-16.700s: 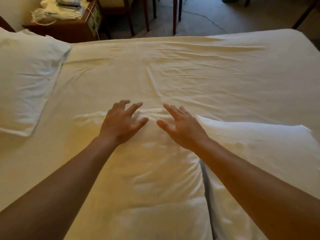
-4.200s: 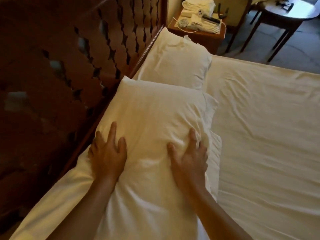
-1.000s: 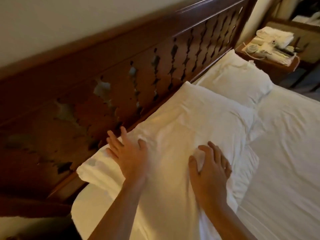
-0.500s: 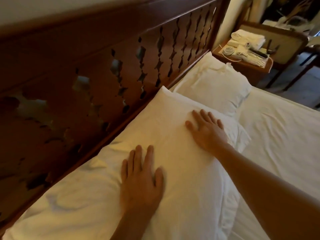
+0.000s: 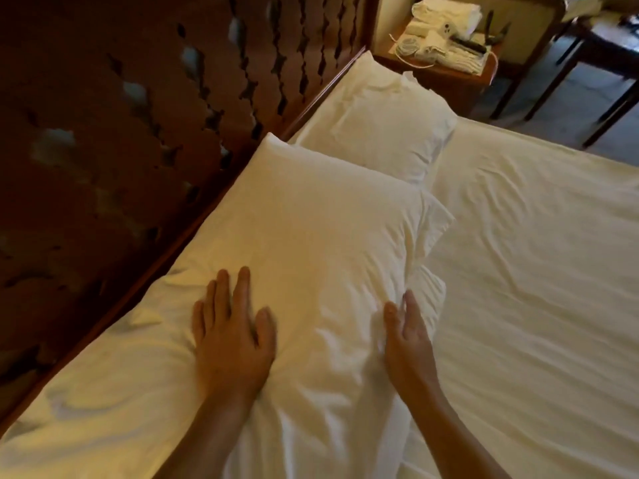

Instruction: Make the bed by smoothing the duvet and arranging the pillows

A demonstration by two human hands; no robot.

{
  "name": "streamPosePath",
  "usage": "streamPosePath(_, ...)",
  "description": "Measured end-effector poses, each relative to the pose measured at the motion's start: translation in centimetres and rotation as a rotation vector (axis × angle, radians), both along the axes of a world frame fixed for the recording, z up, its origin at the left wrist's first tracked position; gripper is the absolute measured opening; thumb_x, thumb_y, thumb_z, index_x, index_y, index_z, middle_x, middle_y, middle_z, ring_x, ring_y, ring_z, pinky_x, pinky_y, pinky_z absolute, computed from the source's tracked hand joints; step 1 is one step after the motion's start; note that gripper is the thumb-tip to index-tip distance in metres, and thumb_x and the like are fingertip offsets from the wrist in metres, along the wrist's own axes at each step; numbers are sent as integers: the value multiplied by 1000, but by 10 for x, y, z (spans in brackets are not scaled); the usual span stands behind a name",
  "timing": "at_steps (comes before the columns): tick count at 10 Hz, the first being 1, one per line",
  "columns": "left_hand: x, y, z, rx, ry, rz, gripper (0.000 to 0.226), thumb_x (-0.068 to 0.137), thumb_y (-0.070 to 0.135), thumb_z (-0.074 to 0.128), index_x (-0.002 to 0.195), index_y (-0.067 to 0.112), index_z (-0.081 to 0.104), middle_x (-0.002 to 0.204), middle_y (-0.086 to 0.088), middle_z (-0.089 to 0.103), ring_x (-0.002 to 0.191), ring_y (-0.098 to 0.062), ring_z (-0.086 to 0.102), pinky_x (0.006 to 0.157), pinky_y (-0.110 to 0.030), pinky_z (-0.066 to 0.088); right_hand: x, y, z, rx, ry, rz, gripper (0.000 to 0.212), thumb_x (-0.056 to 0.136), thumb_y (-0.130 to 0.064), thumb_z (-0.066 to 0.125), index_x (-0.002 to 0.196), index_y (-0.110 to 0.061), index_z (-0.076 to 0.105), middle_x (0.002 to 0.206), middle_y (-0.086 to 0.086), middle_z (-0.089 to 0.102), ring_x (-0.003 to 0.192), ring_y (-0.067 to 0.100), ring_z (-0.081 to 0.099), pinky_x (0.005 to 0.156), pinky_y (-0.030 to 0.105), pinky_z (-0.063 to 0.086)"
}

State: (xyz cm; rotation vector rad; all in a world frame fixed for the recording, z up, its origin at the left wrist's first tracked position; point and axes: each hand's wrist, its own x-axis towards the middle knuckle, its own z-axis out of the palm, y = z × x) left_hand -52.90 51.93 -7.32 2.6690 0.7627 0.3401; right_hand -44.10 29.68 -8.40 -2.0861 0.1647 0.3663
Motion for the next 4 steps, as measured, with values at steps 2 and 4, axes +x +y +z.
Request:
streamPosePath(2,-4,-8,20,13,23,-43,66,94,50,25,155,27,26,162,-8,23,149,-27,20,119,-49,16,-70,-23,19,195,121,-28,79,85,-70,31,155,-33,26,158,-15,30,134,-6,28,109,18,24)
streamPosePath(4,-22,-61,75,-34,34,-193,62,96,49,23,153,25,33,161,-3,27,150,-18,17,122,-46,11,-97,-47,73,169,50,15,86,82,-82,29,154,-35,28,156,-16,35,137,-2,32,112,25,29)
